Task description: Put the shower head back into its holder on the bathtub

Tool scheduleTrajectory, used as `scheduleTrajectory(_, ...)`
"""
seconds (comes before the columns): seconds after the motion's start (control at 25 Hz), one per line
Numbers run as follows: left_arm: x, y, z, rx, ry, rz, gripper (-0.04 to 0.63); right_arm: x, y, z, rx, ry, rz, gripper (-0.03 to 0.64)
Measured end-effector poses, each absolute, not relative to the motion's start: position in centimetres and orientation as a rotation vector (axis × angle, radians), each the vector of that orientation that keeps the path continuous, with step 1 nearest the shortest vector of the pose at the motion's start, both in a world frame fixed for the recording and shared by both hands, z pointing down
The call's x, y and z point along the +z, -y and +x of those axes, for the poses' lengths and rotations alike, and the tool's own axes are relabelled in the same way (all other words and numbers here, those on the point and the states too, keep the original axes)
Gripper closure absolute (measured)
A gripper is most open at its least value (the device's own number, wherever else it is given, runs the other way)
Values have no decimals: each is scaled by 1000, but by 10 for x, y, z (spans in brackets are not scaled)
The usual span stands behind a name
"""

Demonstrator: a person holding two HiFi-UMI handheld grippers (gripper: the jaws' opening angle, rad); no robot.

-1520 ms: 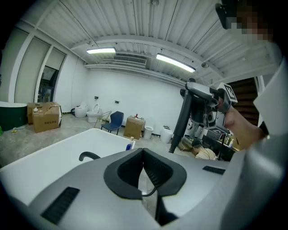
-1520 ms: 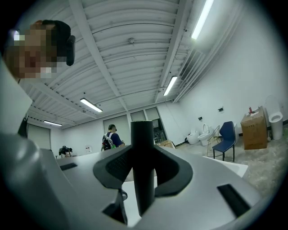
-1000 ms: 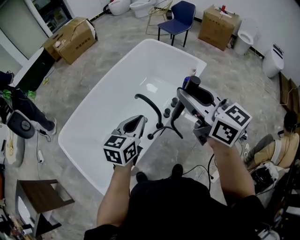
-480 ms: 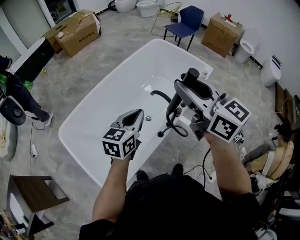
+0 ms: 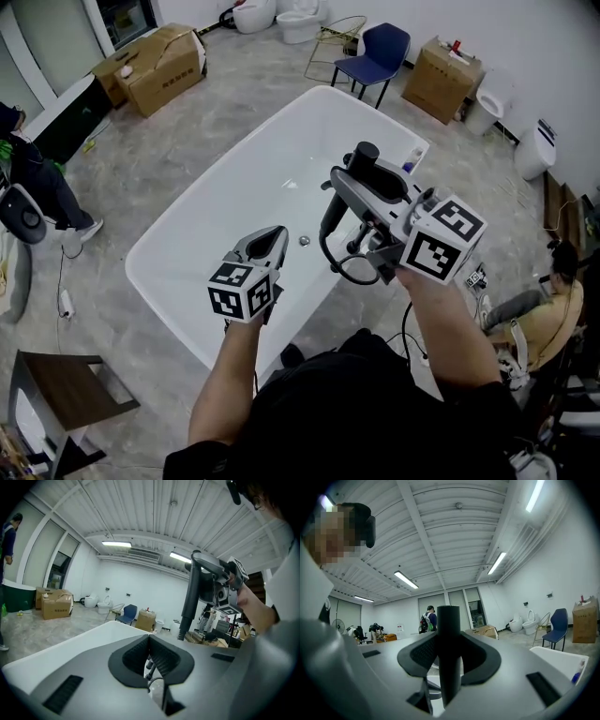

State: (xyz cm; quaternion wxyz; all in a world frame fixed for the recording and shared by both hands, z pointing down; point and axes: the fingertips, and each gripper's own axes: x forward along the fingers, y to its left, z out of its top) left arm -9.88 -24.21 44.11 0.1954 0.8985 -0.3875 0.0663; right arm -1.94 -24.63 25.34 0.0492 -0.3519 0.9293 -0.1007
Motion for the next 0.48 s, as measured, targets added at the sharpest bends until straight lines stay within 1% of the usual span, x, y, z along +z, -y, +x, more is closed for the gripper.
scheduleTrajectory(0.48,440,242,-156,97,1282,2396,580,219,253,-67,-245,-2896,-854,470)
